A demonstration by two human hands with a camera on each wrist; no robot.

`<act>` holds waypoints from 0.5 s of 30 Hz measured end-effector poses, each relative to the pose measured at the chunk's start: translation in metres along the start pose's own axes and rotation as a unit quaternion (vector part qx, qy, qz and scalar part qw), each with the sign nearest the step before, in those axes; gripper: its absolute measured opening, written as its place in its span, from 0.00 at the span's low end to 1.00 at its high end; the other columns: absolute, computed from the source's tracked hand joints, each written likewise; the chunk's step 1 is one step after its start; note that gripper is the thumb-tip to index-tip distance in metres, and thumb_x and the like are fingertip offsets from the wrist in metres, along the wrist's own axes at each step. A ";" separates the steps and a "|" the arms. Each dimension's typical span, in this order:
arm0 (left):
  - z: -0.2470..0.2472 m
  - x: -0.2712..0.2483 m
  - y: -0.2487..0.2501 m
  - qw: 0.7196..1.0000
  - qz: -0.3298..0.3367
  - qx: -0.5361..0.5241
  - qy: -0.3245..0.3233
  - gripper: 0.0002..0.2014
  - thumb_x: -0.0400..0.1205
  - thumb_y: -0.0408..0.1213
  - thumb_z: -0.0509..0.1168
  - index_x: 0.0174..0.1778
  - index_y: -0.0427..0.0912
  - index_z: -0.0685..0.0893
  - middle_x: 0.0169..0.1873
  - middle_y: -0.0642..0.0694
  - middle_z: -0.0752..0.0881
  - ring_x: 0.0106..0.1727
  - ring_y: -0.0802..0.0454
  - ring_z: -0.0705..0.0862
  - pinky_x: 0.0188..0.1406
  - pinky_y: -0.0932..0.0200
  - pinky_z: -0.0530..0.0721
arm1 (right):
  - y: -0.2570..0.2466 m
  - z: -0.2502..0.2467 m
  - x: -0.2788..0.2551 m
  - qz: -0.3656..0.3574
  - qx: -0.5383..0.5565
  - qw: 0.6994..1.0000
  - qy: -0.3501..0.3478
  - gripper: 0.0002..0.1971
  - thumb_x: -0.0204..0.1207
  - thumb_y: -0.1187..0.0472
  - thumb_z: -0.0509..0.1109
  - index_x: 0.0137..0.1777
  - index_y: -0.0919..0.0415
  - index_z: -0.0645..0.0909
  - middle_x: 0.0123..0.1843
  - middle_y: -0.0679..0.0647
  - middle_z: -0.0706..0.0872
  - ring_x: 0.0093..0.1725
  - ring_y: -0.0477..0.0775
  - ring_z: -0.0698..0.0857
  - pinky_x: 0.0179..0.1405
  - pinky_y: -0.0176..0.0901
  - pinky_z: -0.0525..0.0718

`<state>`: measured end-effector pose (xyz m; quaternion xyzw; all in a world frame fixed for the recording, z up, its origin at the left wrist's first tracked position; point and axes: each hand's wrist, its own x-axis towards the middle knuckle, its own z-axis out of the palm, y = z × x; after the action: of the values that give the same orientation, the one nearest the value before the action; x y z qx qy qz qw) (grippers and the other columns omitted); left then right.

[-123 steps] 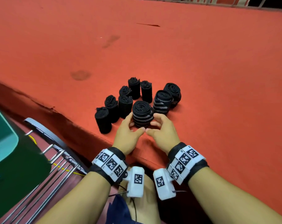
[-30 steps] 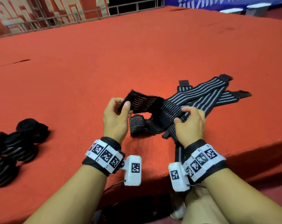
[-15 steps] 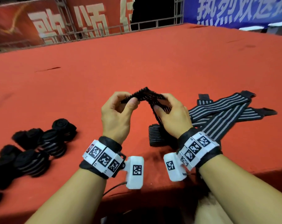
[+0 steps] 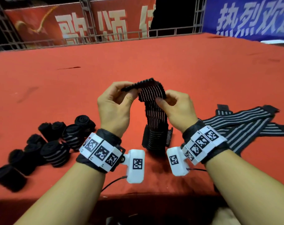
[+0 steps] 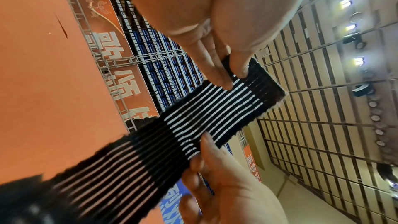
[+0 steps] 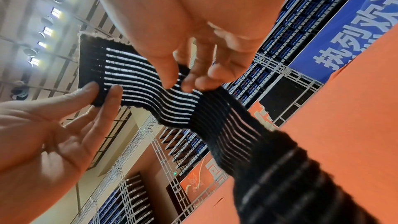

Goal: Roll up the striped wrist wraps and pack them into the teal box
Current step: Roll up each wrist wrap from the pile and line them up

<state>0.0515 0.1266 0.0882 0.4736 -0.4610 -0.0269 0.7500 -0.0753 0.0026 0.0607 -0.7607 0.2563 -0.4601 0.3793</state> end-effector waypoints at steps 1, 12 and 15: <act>-0.003 0.001 0.002 1.000 0.005 0.005 -0.001 0.12 0.81 0.22 0.70 0.46 0.46 0.86 0.36 0.53 0.89 0.40 0.54 0.89 0.45 0.58 0.87 | -0.002 -0.001 0.000 -0.006 -0.011 1.000 0.007 0.10 0.74 0.46 0.73 0.44 0.52 0.88 0.34 0.52 0.88 0.38 0.57 0.86 0.39 0.55 0.85; -0.004 -0.010 0.004 0.996 -0.056 0.006 -0.070 0.13 0.80 0.20 0.71 0.53 0.41 0.84 0.43 0.50 0.88 0.39 0.60 0.87 0.45 0.62 0.86 | -0.032 0.006 -0.005 -0.045 0.025 0.998 -0.022 0.05 0.73 0.56 0.76 0.47 0.47 0.88 0.41 0.45 0.91 0.43 0.46 0.88 0.47 0.58 0.88; -0.002 -0.018 -0.013 0.989 -0.105 0.070 -0.072 0.22 0.74 0.17 0.69 0.53 0.50 0.78 0.54 0.51 0.83 0.40 0.58 0.84 0.42 0.59 0.84 | -0.029 0.003 -0.002 -0.045 0.060 0.997 0.017 0.10 0.64 0.61 0.74 0.41 0.44 0.86 0.39 0.44 0.90 0.40 0.42 0.84 0.43 0.48 0.86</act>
<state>0.0479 0.1290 0.0662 0.5675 -0.4626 -0.1070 0.6727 -0.0724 0.0219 0.0829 -0.7395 0.2003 -0.5040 0.3988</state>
